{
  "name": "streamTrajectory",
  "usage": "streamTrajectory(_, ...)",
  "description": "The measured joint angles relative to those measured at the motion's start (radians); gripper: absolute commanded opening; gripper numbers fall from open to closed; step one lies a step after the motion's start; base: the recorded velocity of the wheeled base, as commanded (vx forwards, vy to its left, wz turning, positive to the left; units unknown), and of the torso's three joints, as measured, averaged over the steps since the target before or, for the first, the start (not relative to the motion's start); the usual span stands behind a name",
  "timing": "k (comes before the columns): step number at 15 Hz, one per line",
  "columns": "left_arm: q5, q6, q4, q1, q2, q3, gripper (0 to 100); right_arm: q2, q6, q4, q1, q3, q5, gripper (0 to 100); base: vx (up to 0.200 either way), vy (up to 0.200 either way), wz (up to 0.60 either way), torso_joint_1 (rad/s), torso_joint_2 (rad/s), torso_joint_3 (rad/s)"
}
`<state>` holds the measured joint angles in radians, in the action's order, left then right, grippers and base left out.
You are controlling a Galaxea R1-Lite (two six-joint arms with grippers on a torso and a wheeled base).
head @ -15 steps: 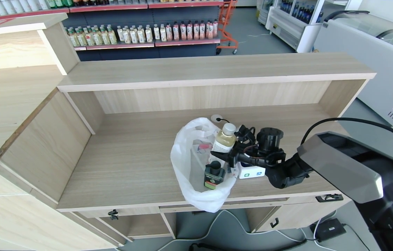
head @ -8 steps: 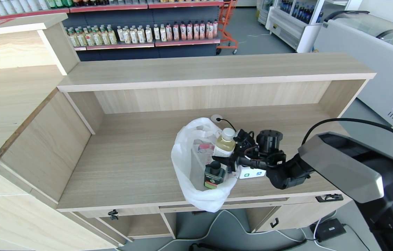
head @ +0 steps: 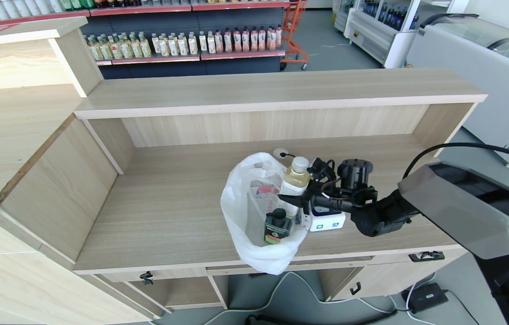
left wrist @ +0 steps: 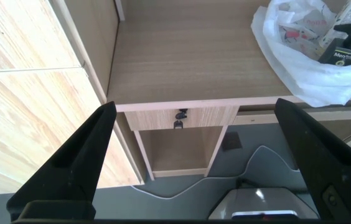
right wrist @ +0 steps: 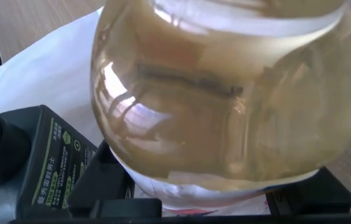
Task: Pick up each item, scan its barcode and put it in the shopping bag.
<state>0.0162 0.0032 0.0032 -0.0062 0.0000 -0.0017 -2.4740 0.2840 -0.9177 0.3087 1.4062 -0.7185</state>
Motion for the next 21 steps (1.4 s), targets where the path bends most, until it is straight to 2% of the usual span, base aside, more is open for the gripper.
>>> streamTrajectory(3,0.0,0.0,0.0,0.0,0.0,0.0,100,0.08,-0.03,0.011,-0.008,-0.065,-0.006,0,0.0,0.0,0.0,0.0,0.0,0.0)
streamTrajectory(7,0.0,0.0,0.0,0.0,0.0,0.0,100,0.097,0.064,0.0,-0.014,-0.095,-0.007,0,0.0,0.0,0.0,0.0,0.0,0.0)
streamTrajectory(10,0.0,0.0,0.0,0.0,0.0,0.0,100,0.071,0.099,-0.001,-0.013,-0.066,-0.006,0,0.0,0.0,0.0,0.0,0.0,0.0)
streamTrajectory(21,0.0,0.0,0.0,0.0,0.0,0.0,100,-0.019,0.091,-0.001,0.014,0.022,-0.007,0,0.0,0.0,0.0,0.0,0.0,0.0)
